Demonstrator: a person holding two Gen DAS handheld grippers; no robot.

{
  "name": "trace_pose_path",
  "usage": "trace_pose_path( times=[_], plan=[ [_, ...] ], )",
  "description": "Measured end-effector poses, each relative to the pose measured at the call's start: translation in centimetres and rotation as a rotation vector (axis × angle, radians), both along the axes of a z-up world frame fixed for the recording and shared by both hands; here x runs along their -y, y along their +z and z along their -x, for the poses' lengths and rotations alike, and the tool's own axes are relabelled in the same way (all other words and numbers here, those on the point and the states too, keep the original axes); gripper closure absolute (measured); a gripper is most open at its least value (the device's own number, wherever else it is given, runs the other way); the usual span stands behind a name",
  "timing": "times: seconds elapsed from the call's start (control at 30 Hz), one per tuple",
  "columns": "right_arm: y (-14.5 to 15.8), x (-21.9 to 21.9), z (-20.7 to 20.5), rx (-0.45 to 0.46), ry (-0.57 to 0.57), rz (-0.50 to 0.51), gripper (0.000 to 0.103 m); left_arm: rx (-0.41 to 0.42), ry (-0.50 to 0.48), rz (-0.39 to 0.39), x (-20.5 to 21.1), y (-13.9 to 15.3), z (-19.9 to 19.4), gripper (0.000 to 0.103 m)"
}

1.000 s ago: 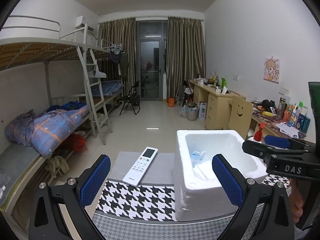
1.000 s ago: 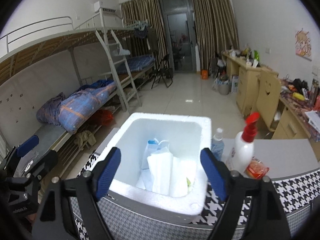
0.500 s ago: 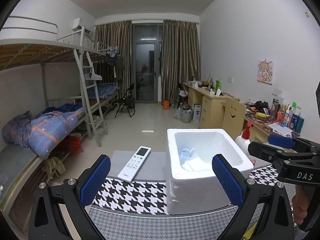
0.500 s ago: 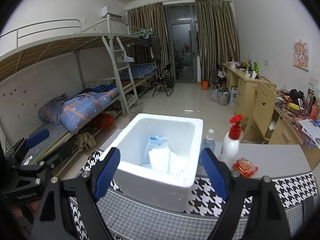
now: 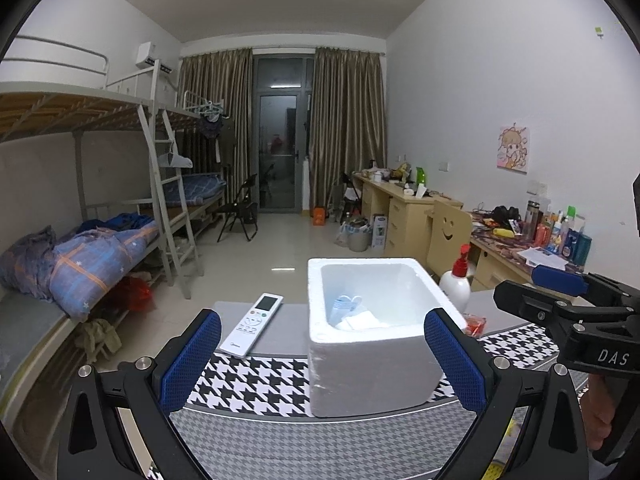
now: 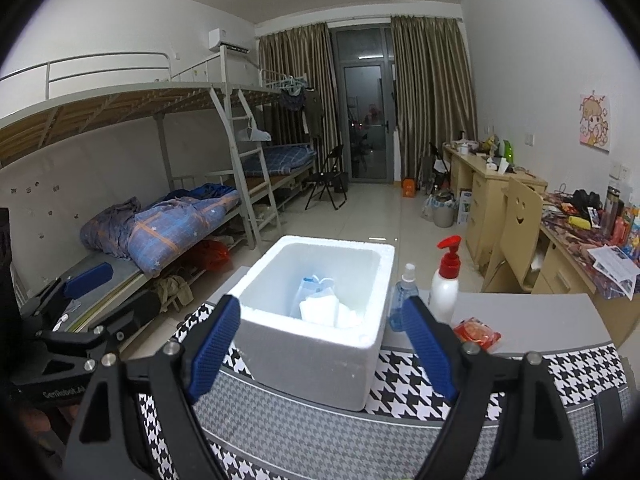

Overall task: Organize soft objects
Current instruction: 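Move both tools away from the box toward the yellow net and grey sock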

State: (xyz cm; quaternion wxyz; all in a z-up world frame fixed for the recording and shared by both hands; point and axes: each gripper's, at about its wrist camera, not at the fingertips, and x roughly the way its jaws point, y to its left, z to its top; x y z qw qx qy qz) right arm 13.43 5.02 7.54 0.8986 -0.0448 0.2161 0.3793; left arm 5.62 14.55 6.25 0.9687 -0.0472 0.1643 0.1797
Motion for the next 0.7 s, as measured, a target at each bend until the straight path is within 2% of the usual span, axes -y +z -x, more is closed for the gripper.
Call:
trace_pose_path(
  times=[0.2, 0.7],
  plan=[
    [-0.1, 1.4, 1.1, 0.047, -0.031, -0.013, 0.017, -0.004, -0.015, -0.011, 1.1, -0.3, 0.2, 0.001],
    [-1.1, 4.9, 2.2, 0.035, -0.053, -0.049, 0.017, 0.006, -0.075, -0.017, 3.9, -0.8, 1.1, 0.001]
  ],
)
